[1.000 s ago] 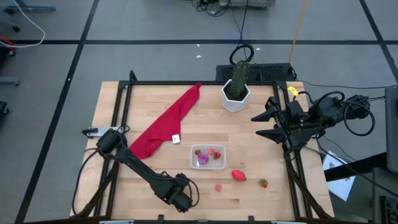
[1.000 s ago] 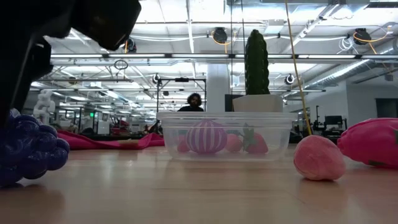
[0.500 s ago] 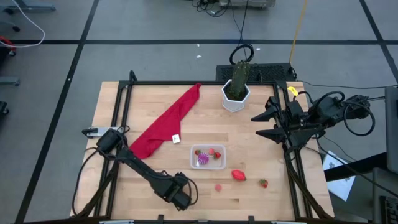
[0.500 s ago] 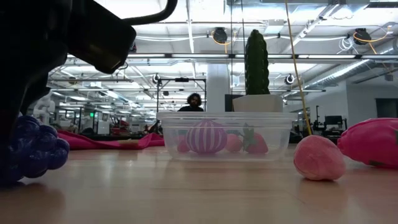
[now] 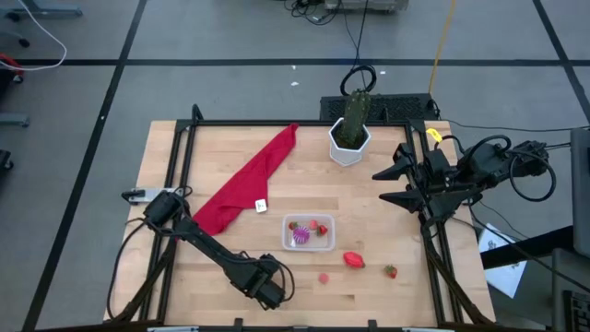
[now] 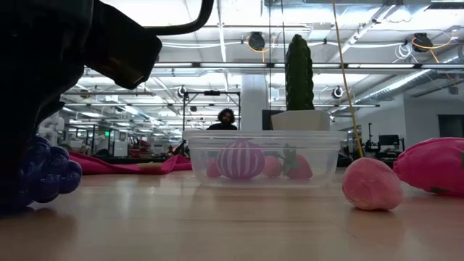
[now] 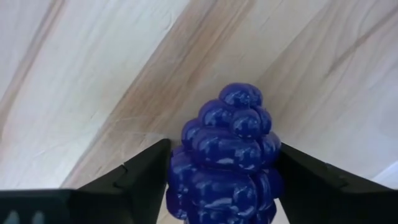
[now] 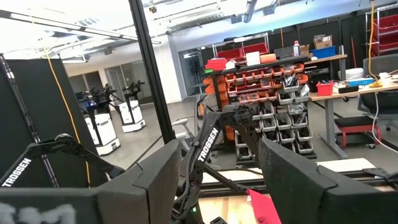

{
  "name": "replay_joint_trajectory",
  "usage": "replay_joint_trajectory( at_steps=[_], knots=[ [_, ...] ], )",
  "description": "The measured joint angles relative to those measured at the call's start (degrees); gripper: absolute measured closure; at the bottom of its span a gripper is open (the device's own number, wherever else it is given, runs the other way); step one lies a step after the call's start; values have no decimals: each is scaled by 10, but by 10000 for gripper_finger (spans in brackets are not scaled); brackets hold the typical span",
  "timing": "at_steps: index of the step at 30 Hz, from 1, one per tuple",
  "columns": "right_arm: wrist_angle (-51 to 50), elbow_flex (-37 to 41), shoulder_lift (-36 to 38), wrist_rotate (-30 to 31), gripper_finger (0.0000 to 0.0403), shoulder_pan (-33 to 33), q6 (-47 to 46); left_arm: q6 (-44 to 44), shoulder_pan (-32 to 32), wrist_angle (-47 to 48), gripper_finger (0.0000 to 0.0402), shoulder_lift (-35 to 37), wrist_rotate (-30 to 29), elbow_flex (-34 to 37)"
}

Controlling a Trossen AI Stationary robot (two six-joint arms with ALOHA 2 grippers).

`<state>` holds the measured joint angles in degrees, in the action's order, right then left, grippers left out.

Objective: Pick and placing Produce into tupperware
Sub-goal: Put the blue raspberry into the transparent bin

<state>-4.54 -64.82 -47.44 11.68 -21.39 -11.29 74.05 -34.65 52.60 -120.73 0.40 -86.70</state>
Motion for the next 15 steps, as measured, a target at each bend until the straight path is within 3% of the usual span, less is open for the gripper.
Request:
replay_joint_trajectory(
  at_steps=[15],
  knots=[
    [0, 0, -9, 0, 195, 0, 0, 1, 1, 0, 171, 0, 13, 0]
  ],
)
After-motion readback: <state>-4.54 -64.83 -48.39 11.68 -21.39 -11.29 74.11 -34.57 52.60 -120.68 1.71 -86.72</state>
